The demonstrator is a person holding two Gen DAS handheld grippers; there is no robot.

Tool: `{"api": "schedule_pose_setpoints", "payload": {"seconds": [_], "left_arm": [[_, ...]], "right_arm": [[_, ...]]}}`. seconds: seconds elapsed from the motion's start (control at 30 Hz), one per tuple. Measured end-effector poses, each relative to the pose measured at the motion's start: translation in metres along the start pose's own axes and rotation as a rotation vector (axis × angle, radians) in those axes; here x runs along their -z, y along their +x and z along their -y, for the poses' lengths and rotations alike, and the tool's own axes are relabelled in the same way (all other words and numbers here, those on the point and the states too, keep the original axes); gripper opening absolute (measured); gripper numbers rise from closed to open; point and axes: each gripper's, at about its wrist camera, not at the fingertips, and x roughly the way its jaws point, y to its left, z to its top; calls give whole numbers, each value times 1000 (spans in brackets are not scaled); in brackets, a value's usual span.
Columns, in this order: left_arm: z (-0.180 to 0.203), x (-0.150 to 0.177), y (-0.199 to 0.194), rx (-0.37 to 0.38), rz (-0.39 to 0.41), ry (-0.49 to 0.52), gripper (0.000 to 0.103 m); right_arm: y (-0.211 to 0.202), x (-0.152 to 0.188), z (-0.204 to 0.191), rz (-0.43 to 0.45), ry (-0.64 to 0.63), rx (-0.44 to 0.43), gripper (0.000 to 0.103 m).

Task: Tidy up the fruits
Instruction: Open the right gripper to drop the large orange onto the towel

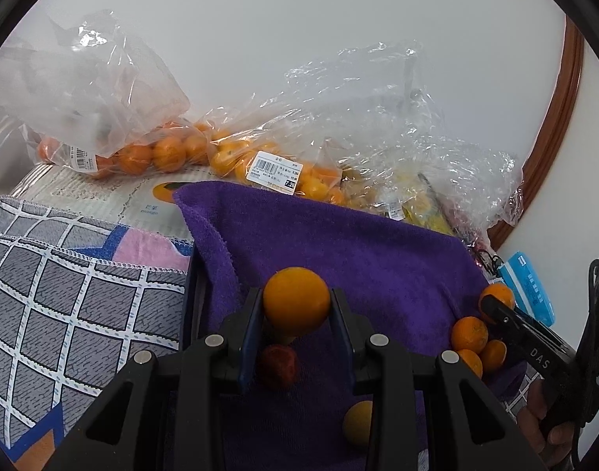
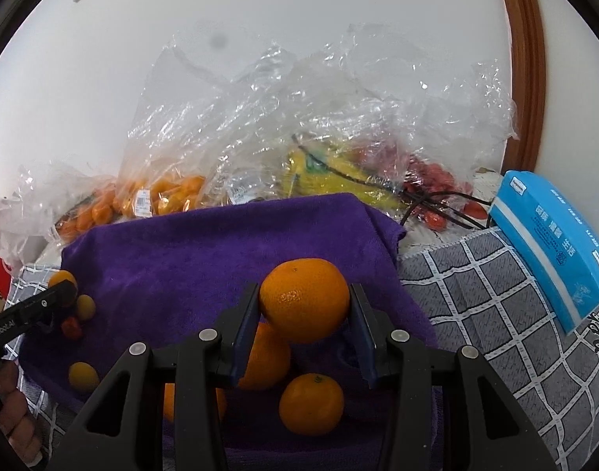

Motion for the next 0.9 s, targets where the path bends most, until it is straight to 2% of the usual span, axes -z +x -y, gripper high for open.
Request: {"api": "schedule_pose_setpoints", "payload": {"seconds": [0.37, 0.9], "left_arm": [[1, 1, 2, -1, -14, 9, 32], [3, 0, 5, -8, -24, 17, 32]], "right_arm": [[8, 1, 0, -43, -2, 15, 44], [5, 2, -8, -34, -46, 12, 45]]}}
